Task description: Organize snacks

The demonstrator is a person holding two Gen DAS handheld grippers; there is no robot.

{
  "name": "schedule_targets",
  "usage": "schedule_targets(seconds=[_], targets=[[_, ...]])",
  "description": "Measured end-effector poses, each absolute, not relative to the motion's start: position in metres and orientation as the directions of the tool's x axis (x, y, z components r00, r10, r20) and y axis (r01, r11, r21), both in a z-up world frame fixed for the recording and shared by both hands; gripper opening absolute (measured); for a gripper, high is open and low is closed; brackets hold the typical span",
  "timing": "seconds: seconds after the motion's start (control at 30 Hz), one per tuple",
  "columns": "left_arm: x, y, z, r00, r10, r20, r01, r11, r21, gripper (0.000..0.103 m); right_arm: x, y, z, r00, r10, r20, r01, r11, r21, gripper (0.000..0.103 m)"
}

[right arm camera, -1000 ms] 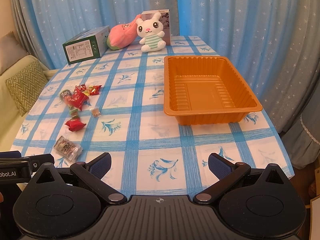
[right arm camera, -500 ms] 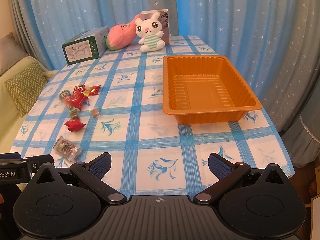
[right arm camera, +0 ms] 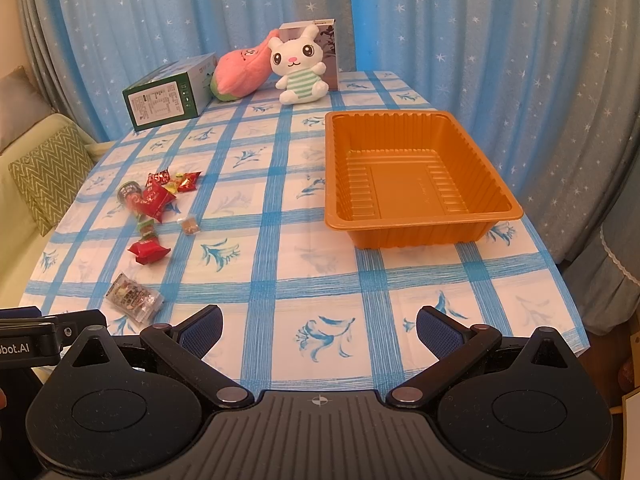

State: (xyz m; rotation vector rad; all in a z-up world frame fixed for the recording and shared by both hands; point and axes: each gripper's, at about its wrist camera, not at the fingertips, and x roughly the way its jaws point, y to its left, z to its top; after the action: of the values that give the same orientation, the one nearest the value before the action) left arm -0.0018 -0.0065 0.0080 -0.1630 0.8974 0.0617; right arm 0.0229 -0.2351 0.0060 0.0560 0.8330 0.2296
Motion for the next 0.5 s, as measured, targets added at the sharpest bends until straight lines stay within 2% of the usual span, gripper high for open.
schedule_targets(seconds=[0.5], targets=[[-0.0006, -0.0022, 0.0062, 0.619, -0.006, -0.785, -0.157, 0.979, -0.131, 0.101, 0.0245, -0.2348, 0.0072, 0.649, 0.230, -0.725, -0.184, 0.972, 0.143, 0.103]])
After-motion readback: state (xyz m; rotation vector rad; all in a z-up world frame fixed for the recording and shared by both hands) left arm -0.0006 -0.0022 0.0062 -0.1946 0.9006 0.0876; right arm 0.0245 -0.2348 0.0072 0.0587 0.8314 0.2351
